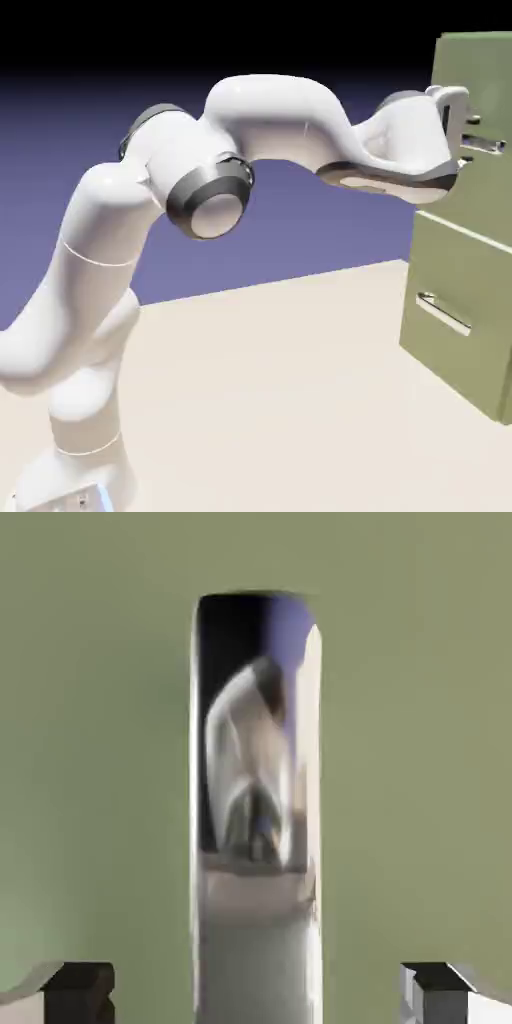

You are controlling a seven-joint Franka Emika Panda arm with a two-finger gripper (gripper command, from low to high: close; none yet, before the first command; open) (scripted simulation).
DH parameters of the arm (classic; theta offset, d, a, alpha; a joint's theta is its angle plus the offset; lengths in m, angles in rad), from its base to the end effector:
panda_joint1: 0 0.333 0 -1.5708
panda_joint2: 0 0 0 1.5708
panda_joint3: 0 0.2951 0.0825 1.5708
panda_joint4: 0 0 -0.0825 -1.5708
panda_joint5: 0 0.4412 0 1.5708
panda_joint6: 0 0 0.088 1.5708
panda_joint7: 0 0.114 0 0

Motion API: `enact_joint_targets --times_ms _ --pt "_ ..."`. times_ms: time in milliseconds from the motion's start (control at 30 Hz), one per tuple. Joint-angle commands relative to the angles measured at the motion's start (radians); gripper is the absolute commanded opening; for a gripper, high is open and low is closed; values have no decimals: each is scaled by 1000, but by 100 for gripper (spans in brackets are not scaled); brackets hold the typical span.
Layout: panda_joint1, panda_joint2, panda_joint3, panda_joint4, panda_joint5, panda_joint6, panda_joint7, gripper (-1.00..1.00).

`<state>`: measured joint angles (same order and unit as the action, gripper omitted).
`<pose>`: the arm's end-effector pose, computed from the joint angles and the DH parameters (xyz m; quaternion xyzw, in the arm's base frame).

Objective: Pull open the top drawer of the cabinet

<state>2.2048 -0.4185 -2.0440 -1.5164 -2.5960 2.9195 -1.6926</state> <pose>0.7104 0.0374 0.5496 -0.2705 0.6531 -0.2705 0.6535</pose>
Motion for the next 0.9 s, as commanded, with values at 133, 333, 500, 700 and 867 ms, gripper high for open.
enact_joint_targets --times_ms 133,333,500,700,867 --pt "-181 118 136 -124 -91 1 178 -100" --pt "-399 216 319 -206 -178 9 347 -100" --pt "-580 240 492 -246 -203 8 392 -100" --pt "-787 201 709 -305 -172 -12 330 -100" --pt "-968 240 874 -324 -220 -1 424 -100"
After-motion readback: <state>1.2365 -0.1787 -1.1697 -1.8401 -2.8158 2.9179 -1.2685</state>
